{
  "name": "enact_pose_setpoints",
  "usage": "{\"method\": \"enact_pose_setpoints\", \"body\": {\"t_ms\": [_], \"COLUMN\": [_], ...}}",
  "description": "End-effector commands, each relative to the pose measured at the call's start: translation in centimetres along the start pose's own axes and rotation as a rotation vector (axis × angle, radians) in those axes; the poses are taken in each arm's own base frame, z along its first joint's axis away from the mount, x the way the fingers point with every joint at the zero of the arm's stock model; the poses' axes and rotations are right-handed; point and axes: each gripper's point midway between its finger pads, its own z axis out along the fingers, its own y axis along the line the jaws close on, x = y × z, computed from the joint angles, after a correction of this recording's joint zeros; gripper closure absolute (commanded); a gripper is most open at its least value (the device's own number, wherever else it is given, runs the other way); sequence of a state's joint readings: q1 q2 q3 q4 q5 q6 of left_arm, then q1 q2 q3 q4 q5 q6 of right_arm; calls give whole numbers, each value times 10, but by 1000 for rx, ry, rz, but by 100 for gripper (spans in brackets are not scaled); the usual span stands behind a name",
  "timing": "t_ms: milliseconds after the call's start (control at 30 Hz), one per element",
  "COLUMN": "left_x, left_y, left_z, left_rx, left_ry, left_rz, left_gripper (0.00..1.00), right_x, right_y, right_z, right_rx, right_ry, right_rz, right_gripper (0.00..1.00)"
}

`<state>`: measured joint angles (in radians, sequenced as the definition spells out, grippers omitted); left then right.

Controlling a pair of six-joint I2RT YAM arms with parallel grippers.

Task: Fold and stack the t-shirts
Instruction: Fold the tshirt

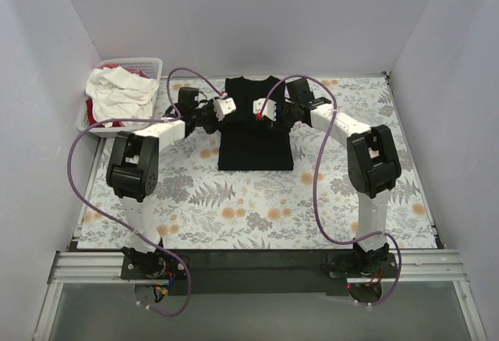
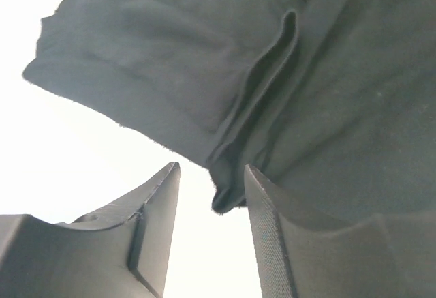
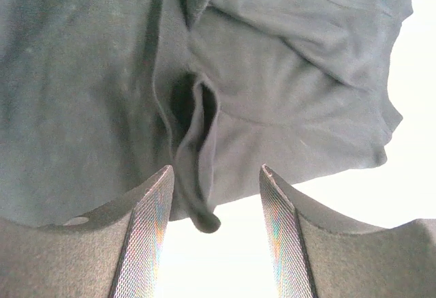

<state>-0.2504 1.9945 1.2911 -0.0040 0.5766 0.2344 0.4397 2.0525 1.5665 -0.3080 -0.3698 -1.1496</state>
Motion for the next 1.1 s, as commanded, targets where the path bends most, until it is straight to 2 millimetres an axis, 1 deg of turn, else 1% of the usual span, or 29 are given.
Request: {"method": "enact_pose_setpoints", "body": {"t_ms": [0, 33, 67, 100, 133, 167, 200, 233, 267, 300, 333, 367, 400, 467, 533, 567, 600, 633, 667, 700, 733, 767, 800, 833, 900, 967, 1000, 1033, 1067], "left_x": [-61, -54, -62, -62, -56, -57, -66, -61, -61, -63, -64, -58, -56, -50, -50, -34, -40, -35, -23, -20, -29, -26, -15, -23, -9, -14, -8, -15, -14], "left_y": [41, 32, 31, 27, 16, 11, 3, -15, -25, -37, -50, -68, -75, -84, -82, -82, -66, -59, -54, -49, -33, -27, -28, -14, -10, 4, 5, 16, 19], "left_z": [-57, -62, -72, -76, -79, -83, -91, -93, -96, -98, -102, -98, -97, -89, -81, -68, -62, -54, -44, -38, -33, -28, -15, -11, 4, 12, 19, 21, 25], "left_rx": [-118, -104, -112, -112, -97, -91, -71, -26, 4, 43, 78, 113, 124, 147, 148, 146, 113, 96, 89, 83, 62, 53, 63, 44, 43, 24, 23, 9, 6], "left_ry": [-93, -77, -84, -81, -70, -71, -97, -87, -92, -97, -94, -77, -68, -48, -36, 10, 6, 26, 56, 59, 40, 44, 65, 49, 72, 55, 64, 46, 44], "left_rz": [-43, -78, -87, -109, -154, -167, -169, -206, -218, -231, -244, -254, -253, -273, -331, -373, -391, -405, -426, -443, -430, -439, -462, -456, -469, -452, -457, -441, -441], "left_gripper": [57, 56, 55, 55, 53, 53, 53, 53, 54, 56, 57, 57, 58, 64, 66, 67, 70, 71, 71, 71, 71, 71, 71, 71, 71, 71, 71, 71, 71], "right_x": [-33, -35, -35, -35, -40, -37, -38, -44, -45, -42, -48, -47, -42, -43, -39, -39, -37, -32, -30, -28, -23, -21, -20, -19, -15, -12, -11, -8, -5], "right_y": [-29, -21, -14, -8, -4, 6, 10, 21, 30, 48, 57, 67, 84, 98, 105, 106, 106, 106, 107, 107, 110, 111, 112, 114, 118, 123, 124, 127, 132], "right_z": [-54, -63, -66, -70, -79, -79, -82, -88, -89, -89, -91, -89, -85, -79, -70, -67, -64, -58, -55, -52, -47, -45, -43, -41, -38, -36, -36, -35, -34], "right_rx": [117, 114, 102, 96, 98, 77, 71, 35, 10, -39, -61, -81, -115, -146, -173, -181, -185, -190, -196, -198, -208, -212, -217, -224, -231, -241, -239, -244, -254], "right_ry": [-54, -56, -54, -54, -64, -61, -65, -84, -92, -84, -101, -93, -74, -69, -57, -56, -49, -36, -27, -21, -9, -5, -5, 0, 7, 12, 15, 20, 28], "right_rz": [14, 35, 57, 76, 106, 135, 155, 172, 188, 210, 209, 214, 222, 229, 272, 285, 296, 308, 313, 318, 328, 331, 333, 339, 348, 352, 351, 353, 355], "right_gripper": [41, 41, 42, 42, 42, 43, 44, 46, 48, 56, 59, 60, 63, 67, 68, 68, 68, 69, 69, 71, 71, 71, 71, 71, 71, 71, 71, 71, 71]}}
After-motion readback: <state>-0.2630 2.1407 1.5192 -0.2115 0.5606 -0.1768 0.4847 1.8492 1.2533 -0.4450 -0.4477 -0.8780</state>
